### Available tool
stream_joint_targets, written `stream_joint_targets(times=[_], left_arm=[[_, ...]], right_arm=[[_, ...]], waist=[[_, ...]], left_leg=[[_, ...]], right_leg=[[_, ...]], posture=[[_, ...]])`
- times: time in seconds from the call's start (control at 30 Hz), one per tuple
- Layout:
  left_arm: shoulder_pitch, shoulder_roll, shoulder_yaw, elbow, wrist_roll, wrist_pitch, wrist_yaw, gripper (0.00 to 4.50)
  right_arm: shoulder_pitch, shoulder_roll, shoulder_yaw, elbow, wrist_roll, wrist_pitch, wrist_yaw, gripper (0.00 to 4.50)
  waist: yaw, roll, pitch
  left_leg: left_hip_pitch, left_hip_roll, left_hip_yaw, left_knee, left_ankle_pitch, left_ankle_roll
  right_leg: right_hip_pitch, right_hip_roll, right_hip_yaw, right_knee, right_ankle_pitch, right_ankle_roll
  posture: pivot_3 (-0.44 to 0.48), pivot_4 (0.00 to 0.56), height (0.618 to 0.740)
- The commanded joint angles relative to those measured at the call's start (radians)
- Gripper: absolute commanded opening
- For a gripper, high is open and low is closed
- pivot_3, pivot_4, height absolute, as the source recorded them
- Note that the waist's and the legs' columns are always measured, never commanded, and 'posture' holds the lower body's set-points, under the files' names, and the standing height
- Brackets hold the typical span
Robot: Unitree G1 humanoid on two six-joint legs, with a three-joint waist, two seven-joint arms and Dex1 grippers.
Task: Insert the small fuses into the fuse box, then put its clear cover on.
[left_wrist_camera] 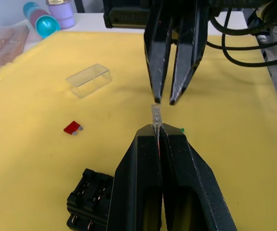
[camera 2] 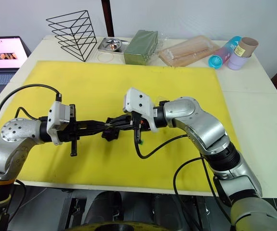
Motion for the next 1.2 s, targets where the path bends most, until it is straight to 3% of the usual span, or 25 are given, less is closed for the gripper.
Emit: stream_joint_targets(times=[0.03, 0.67, 0.77, 1.2], left_arm=[[-0.009, 0.004, 0.007, -0.020, -0.003, -0.023, -0.002, 0.00], [-0.011, 0.006, 0.003, -0.005, 0.014, -0.051, -0.016, 0.00], [-0.015, 0.006, 0.002, 0.000, 0.016, -0.052, -0.017, 0.00], [-0.024, 0.003, -0.003, -0.009, 0.012, -0.055, -0.022, 0.00]], right_arm=[[-0.004, 0.001, -0.007, -0.026, -0.004, -0.018, 0.001, 0.23], [-0.008, 0.001, -0.022, -0.009, 0.000, -0.020, 0.009, 0.23], [-0.007, 0.002, -0.022, -0.005, -0.003, -0.024, 0.009, 0.84], [-0.012, 0.010, -0.013, 0.003, -0.015, -0.027, 0.001, 0.84]], waist=[[0.000, 0.000, 0.000], [0.000, 0.000, 0.000], [0.000, 0.000, 0.000], [0.000, 0.000, 0.000]], left_leg=[[0.000, 0.000, 0.000, 0.000, 0.000, 0.000], [0.000, 0.000, 0.000, 0.000, 0.000, 0.000], [0.000, 0.000, 0.000, 0.000, 0.000, 0.000], [0.000, 0.000, 0.000, 0.000, 0.000, 0.000]], right_leg=[[0.000, 0.000, 0.000, 0.000, 0.000, 0.000], [0.000, 0.000, 0.000, 0.000, 0.000, 0.000], [0.000, 0.000, 0.000, 0.000, 0.000, 0.000], [0.000, 0.000, 0.000, 0.000, 0.000, 0.000]], posture=[[0.000, 0.150, 0.740], [0.000, 0.150, 0.740], [0.000, 0.150, 0.740], [0.000, 0.150, 0.740]])
